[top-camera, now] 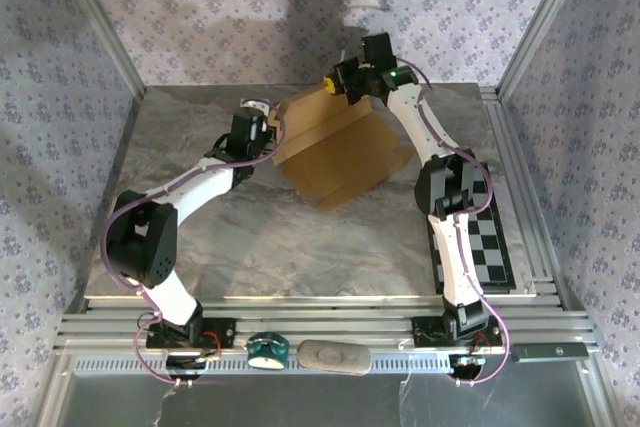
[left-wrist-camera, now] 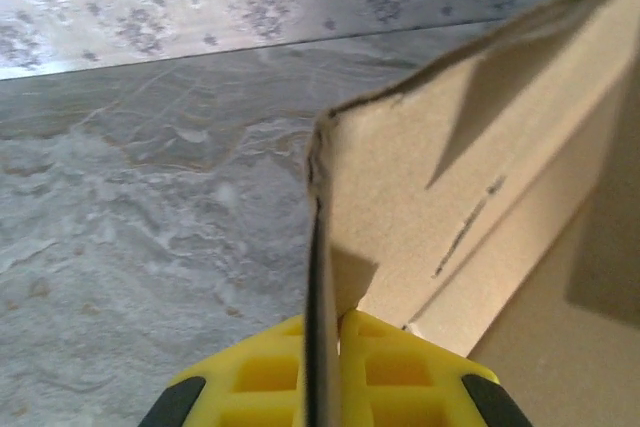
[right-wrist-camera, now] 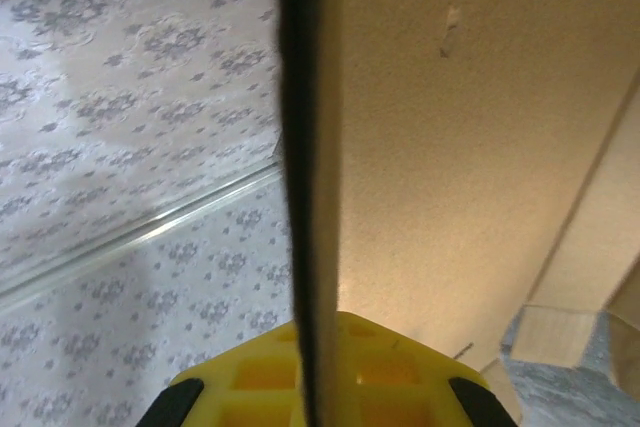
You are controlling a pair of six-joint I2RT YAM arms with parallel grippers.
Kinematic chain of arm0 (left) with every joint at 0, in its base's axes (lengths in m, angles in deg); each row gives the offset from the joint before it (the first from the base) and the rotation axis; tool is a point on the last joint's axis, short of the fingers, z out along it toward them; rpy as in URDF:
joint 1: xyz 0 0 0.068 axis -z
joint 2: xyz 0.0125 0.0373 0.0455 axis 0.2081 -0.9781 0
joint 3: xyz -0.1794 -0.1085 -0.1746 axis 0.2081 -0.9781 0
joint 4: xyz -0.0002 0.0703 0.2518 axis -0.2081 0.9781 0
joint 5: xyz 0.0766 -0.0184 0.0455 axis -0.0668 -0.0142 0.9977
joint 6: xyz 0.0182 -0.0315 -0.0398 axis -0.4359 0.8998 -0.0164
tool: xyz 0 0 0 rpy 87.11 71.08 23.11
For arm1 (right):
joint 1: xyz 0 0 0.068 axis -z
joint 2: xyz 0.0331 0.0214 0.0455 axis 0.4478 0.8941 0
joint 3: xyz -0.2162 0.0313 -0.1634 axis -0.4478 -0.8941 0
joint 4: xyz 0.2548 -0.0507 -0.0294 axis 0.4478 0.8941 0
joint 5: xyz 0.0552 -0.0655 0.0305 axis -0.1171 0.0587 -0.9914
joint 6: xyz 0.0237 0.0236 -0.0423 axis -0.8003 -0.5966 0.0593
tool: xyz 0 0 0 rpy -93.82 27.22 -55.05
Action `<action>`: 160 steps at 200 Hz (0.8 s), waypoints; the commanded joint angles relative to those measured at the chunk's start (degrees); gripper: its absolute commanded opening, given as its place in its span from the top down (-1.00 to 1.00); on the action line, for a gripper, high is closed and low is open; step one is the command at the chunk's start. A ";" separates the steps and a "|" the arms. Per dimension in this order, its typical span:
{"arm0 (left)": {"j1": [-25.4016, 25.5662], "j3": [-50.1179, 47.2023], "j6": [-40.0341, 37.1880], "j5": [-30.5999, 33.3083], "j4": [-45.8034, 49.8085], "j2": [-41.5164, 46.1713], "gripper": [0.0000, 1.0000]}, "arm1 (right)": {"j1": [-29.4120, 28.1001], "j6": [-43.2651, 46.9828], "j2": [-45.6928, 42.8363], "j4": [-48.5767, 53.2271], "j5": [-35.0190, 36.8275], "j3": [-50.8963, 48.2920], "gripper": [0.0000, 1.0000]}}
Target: Fold the paper box
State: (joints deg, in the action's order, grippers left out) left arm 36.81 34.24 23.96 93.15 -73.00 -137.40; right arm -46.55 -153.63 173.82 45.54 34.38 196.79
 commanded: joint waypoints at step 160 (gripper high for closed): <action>-13.13 -6.62 20.35 -21.61 -0.23 15.60 -0.25 | -1.80 2.79 -5.63 -6.11 -1.12 -8.05 1.00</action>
State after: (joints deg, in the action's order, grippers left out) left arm 30.60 30.59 41.68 83.09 -72.26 -129.44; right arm -49.50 -161.59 165.79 39.53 42.49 187.42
